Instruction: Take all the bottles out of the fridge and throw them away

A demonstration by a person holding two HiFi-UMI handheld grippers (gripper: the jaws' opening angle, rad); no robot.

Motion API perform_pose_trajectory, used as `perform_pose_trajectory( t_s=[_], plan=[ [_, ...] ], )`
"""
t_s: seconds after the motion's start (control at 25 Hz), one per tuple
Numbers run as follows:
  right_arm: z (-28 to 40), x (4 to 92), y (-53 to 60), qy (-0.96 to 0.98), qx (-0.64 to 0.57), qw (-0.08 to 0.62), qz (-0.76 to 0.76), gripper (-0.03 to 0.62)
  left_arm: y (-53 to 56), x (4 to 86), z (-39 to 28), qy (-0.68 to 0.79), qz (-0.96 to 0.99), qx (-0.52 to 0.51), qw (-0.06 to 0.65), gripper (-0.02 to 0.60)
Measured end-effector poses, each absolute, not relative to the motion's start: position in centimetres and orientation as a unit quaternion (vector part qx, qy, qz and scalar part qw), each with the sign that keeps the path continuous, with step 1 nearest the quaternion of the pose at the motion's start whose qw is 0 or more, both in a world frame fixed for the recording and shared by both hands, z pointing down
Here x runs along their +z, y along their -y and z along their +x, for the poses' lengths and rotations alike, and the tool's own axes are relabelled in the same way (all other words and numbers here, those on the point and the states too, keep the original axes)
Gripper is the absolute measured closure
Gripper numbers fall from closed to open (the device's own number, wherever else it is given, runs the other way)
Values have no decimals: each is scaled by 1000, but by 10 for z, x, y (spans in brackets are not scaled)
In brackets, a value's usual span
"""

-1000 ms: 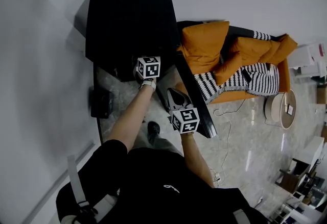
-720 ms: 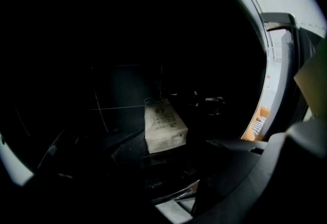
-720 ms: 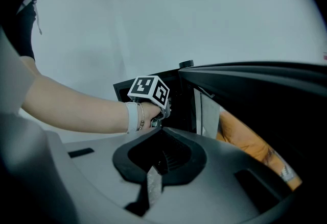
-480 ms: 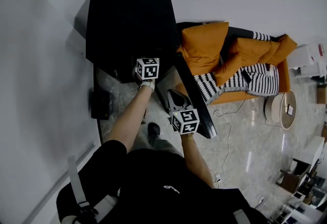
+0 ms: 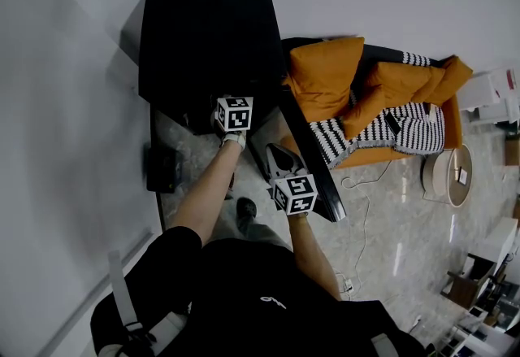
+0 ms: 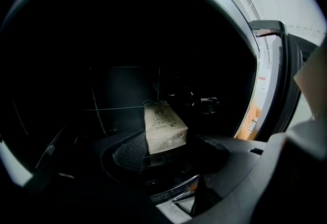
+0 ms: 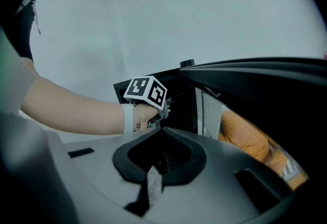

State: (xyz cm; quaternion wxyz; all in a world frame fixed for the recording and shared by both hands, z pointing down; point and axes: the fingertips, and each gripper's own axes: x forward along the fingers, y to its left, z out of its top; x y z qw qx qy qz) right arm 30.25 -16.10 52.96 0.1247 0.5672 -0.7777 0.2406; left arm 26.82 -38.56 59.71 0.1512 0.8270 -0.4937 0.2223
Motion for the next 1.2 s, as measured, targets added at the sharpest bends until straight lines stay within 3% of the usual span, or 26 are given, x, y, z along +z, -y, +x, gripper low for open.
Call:
perform_pose_trajectory(
  t_s=[1.2],
  plan=[
    [306,541,178,775,247,129,567,585,384,594,267,484,834,216,157,331]
  ],
)
